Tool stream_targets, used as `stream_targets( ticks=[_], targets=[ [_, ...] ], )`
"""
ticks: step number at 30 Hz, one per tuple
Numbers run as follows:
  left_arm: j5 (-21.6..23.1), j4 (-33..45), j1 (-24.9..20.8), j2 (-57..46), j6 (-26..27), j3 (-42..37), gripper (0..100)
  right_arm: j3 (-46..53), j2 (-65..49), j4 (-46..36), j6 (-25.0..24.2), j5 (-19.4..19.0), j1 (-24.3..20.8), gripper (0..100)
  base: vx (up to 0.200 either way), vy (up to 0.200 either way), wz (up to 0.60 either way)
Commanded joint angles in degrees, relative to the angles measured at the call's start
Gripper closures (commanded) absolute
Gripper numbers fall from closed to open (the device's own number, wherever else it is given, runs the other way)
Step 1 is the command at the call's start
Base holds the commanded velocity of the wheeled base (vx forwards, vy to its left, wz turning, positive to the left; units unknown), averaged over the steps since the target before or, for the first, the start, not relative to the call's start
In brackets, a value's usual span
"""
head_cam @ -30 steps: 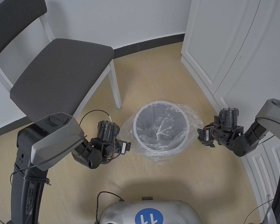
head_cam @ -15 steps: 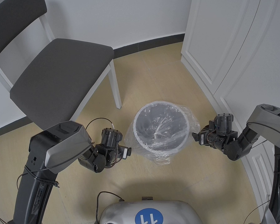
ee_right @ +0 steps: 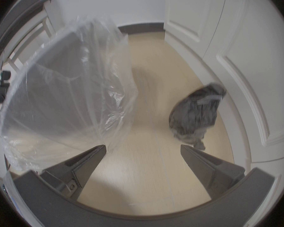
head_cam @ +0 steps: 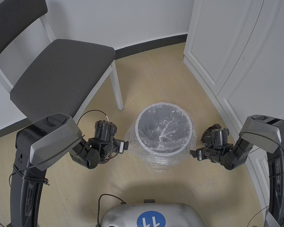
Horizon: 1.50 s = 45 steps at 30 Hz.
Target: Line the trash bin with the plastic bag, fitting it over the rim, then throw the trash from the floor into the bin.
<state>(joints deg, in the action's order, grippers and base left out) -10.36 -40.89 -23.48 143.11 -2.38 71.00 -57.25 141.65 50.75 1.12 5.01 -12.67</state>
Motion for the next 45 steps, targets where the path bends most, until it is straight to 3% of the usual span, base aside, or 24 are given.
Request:
stream_targets(
  ticks=[1,5,20,35,36,45],
  targets=[
    [-0.01,0.02,0.63,-3.18,0.09,-1.04,0,-0.85,0.64,-2.67,0.02,-0.26,0.8,0,0.0,0.0,0.0],
    [-0.01,0.11,0.8,-3.54,0.09,-1.39,0,-1.46,-0.15,-7.6,1.69,1.23,1.68,0,0.0,0.0,0.0],
    [-0.01,0.19,0.8,-0.02,1.5,-0.16,0,-6.56,2.22,-7.16,2.83,8.52,2.56,0,0.0,0.0,0.0],
    [-5.99,-0.33,1.68,13.6,0.44,16.37,0,-20.18,11.1,-0.12,-5.78,11.34,0.8,0,0.0,0.0,0.0],
    [-8.18,-1.83,1.42,16.24,-0.35,20.23,0,-22.38,12.86,-0.3,-7.54,13.36,-0.17,0,0.0,0.0,0.0],
    [-9.68,-1.74,1.86,14.75,-0.35,19.88,0,-18.78,11.89,-0.04,-7.89,13.18,-1.75,0,0.0,0.0,0.0]
  ],
)
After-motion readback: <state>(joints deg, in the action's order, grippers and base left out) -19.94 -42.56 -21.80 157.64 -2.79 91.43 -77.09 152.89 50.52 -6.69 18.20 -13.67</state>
